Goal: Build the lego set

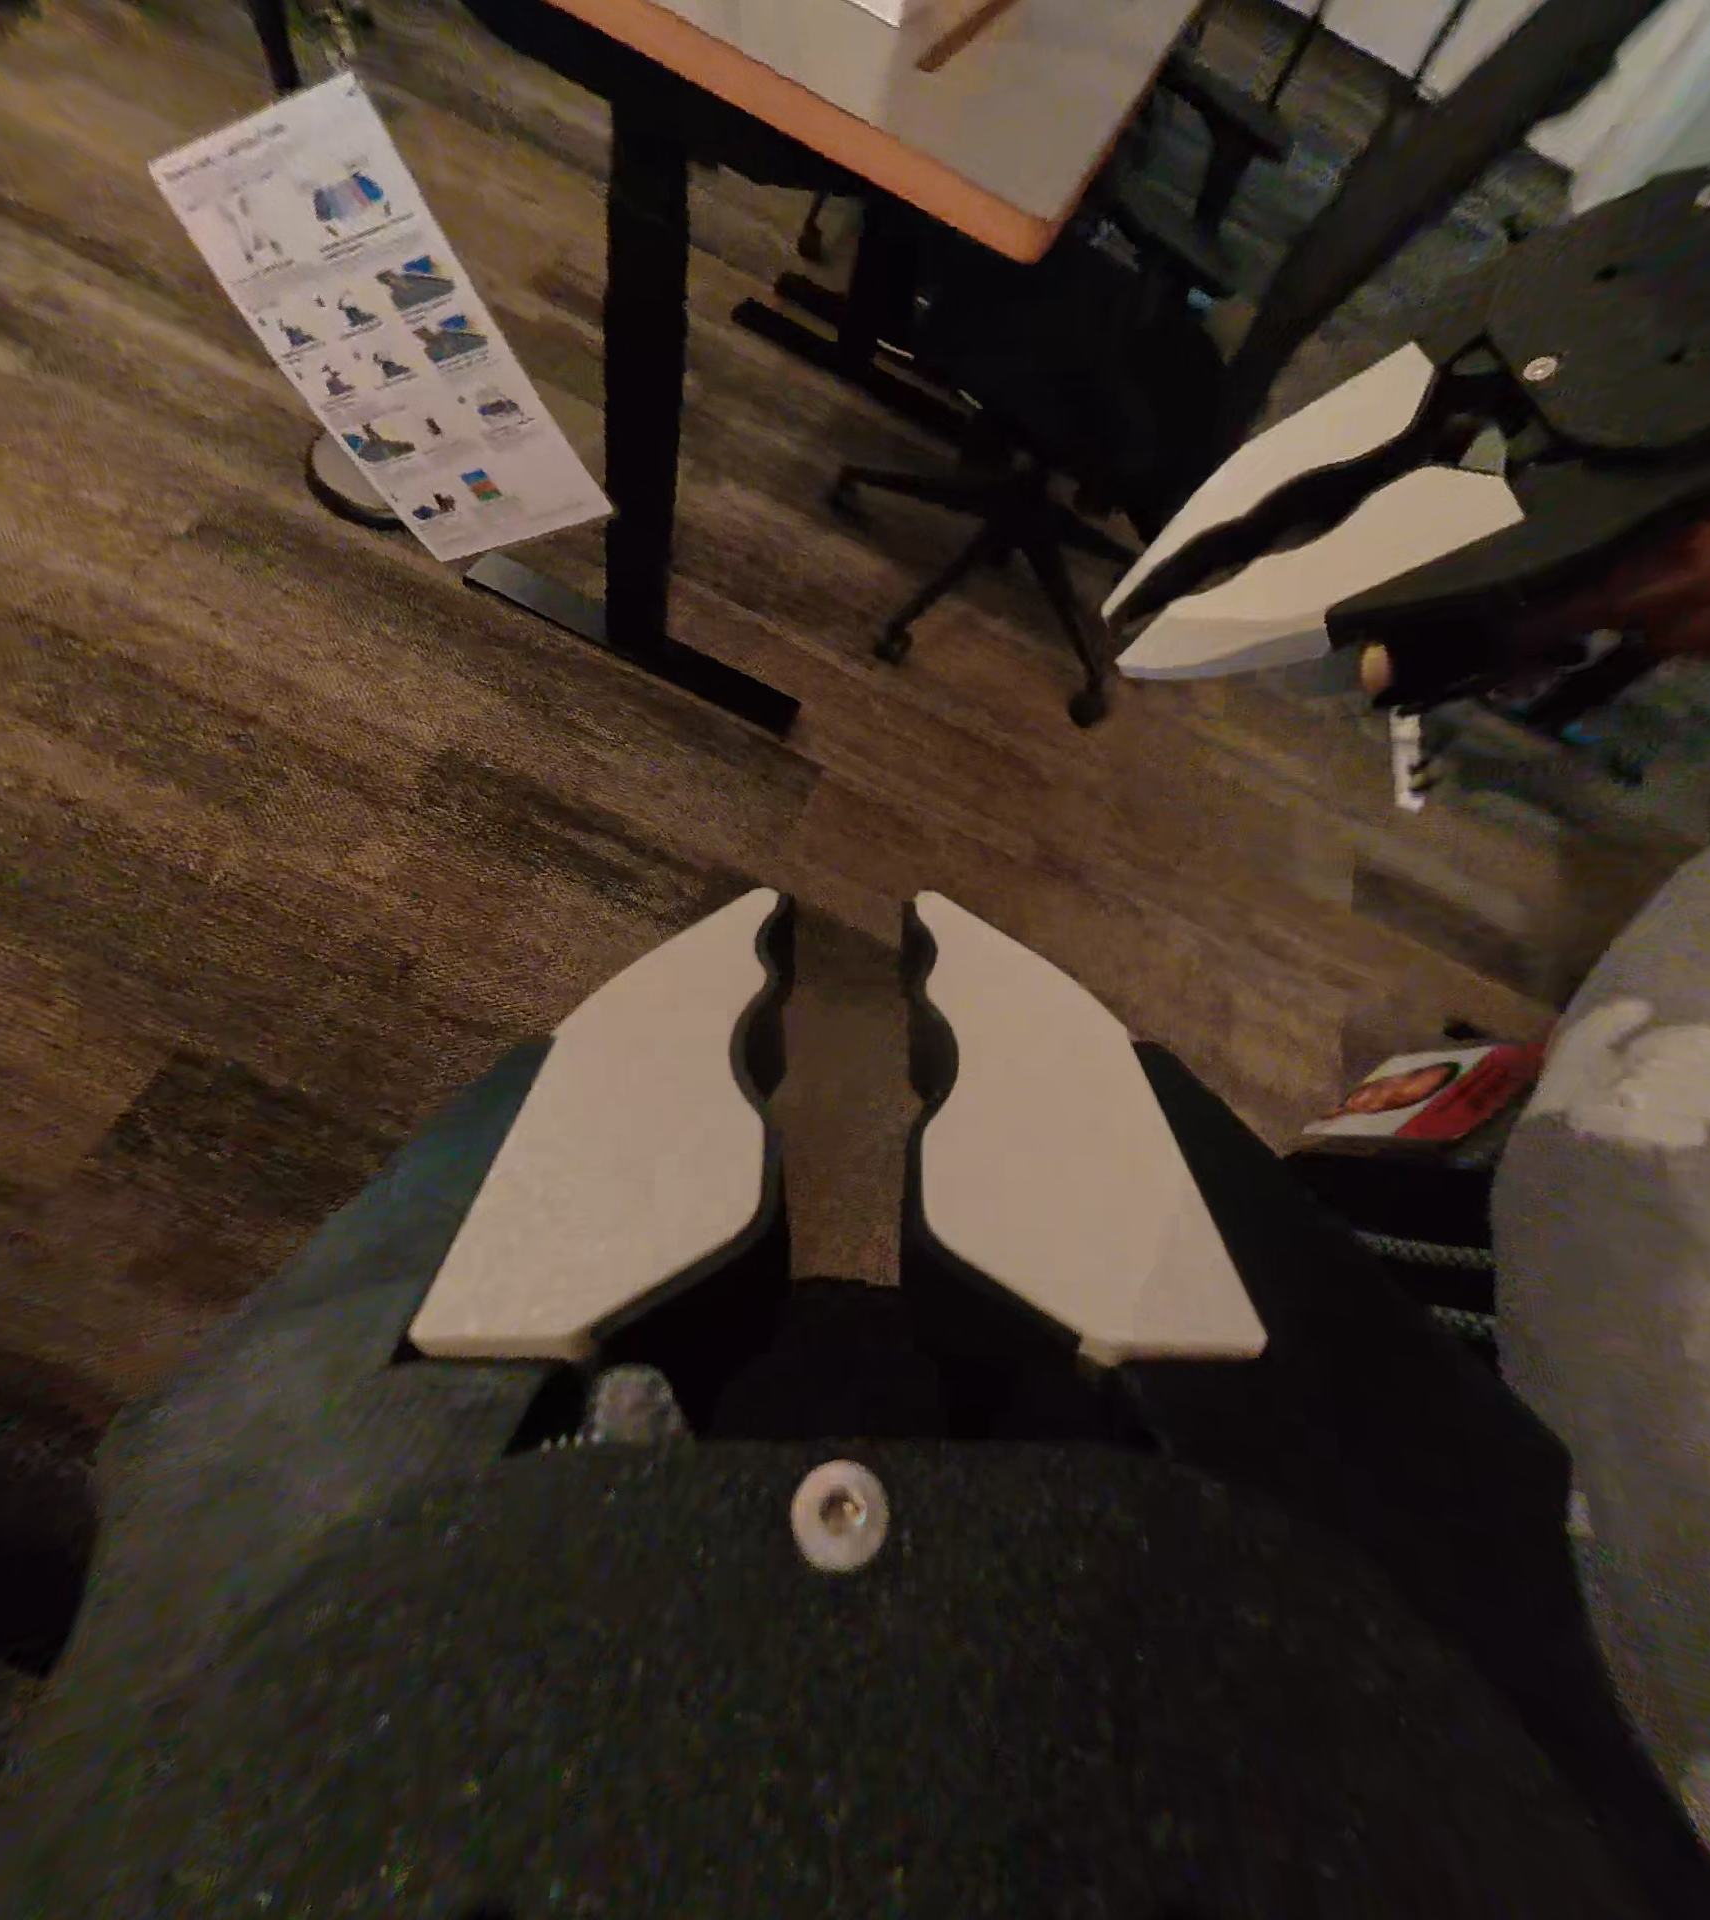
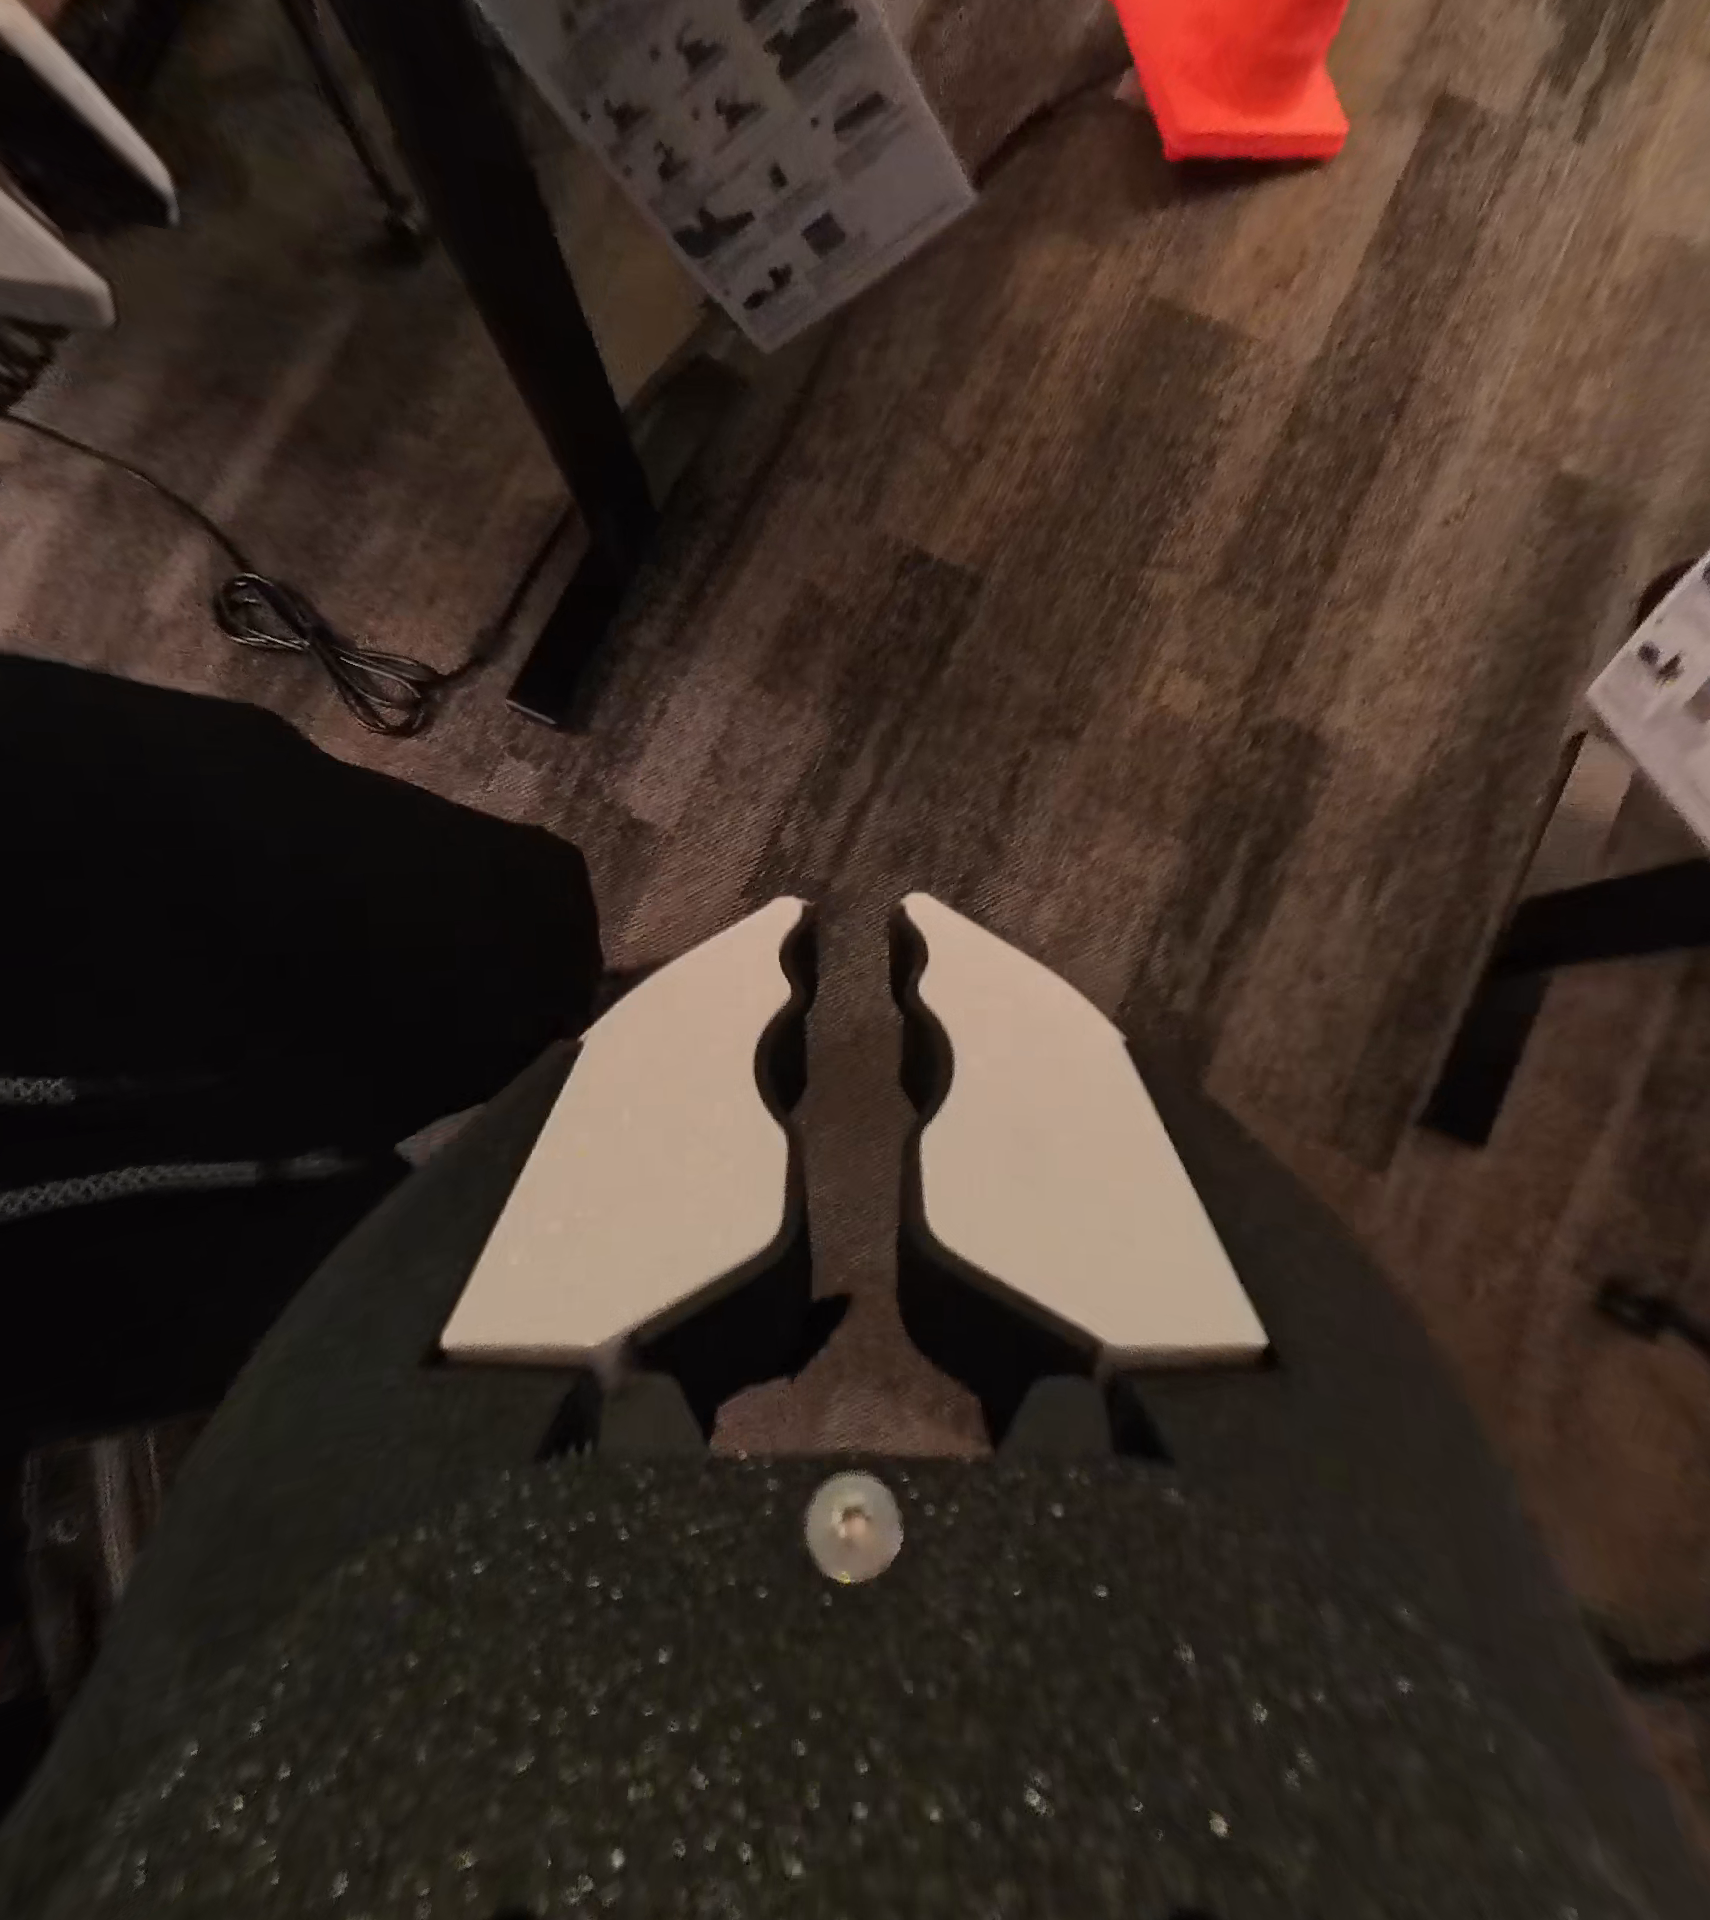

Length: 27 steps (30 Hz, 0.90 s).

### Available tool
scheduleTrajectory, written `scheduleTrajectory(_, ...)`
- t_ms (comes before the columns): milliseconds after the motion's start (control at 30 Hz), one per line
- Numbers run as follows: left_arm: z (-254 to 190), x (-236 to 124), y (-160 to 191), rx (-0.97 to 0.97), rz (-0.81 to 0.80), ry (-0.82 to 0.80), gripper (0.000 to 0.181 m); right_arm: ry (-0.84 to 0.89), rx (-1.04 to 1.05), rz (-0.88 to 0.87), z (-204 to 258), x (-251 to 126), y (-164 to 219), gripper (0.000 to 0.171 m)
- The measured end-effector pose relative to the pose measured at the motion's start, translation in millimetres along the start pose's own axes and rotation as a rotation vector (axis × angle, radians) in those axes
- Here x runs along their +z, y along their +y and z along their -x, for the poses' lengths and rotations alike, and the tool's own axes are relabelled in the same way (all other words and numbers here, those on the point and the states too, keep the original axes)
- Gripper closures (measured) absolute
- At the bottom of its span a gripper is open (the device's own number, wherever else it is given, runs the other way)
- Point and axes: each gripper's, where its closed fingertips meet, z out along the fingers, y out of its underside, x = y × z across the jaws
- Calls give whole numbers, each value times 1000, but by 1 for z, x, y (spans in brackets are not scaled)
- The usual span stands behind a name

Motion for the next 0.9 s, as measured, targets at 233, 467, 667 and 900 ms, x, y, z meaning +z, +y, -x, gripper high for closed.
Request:
scheduleTrajectory(233, 124, 121, -51, -62, -20, -13, 165, -3, -55, -27, -135, 88, -90, 158)
scheduleTrajectory(467, 281, 230, -199, 136, 14, 155, 166, 8, -20, -63, -249, 172, -229, 158)
scheduleTrajectory(667, 418, 271, -308, 219, 29, 117, 167, -32, -36, -132, -338, 263, -347, 158)
scheduleTrajectory(900, 609, 296, -336, 28, 18, -168, 171, -237, -309, -118, -426, 411, -462, 154)
